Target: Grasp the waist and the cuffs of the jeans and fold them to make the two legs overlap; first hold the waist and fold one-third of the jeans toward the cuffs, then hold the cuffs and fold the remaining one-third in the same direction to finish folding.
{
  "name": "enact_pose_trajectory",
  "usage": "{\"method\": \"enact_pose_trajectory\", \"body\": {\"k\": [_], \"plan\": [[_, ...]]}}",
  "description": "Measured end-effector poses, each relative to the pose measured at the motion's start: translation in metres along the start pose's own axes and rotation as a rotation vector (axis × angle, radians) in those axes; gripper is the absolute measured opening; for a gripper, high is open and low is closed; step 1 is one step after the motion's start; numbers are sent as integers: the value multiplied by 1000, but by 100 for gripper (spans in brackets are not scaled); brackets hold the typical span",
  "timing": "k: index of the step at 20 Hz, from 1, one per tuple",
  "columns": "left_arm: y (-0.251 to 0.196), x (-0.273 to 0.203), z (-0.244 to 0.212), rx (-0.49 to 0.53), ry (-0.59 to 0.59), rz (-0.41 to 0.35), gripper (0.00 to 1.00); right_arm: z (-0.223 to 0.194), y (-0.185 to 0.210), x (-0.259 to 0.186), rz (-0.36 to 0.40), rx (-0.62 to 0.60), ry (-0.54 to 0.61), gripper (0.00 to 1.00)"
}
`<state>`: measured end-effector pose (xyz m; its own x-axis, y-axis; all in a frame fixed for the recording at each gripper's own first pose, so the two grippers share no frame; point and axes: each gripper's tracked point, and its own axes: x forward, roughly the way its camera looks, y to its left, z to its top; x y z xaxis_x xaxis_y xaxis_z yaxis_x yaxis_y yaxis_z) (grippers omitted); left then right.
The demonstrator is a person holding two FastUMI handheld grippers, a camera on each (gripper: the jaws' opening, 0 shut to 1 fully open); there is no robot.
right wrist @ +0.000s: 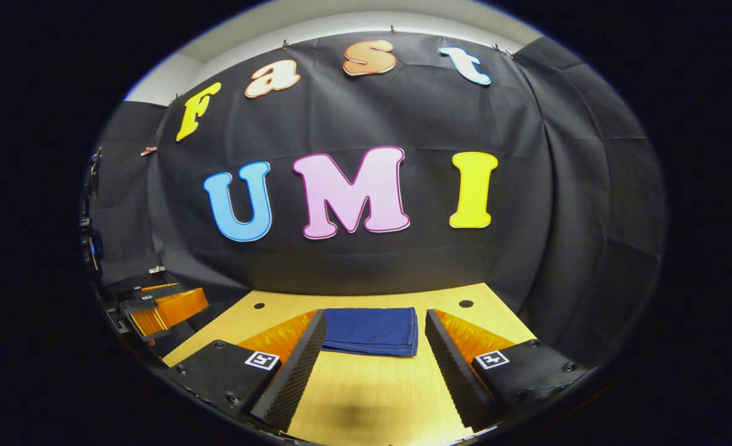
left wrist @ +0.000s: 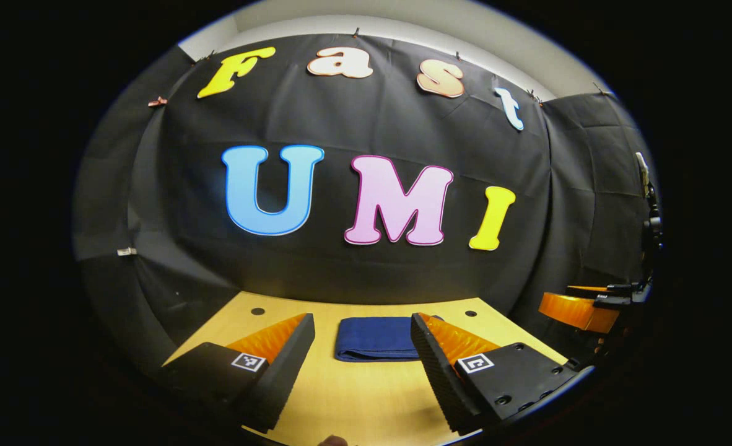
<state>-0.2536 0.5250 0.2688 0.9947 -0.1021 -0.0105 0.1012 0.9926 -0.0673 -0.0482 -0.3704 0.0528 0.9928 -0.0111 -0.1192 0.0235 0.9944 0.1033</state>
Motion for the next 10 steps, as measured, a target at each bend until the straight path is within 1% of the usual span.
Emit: {"method": "enact_pose_trajectory", "body": {"k": [4, 6, 8, 10], "plan": [[5, -33, -7, -27, -39, 20, 97, -28, 18, -23, 4, -24, 32, 98], [4, -44, -10, -8, -51, 22, 97, -39, 19, -30, -3, -45, 58, 98], [-1, -51, -7, 20, -67, 24, 97, -42, 24, -36, 3, -41, 69, 98], [-8, -54, 1, 42, -91, 4, 96, -42, 27, -35, 5, -45, 69, 98]]}}
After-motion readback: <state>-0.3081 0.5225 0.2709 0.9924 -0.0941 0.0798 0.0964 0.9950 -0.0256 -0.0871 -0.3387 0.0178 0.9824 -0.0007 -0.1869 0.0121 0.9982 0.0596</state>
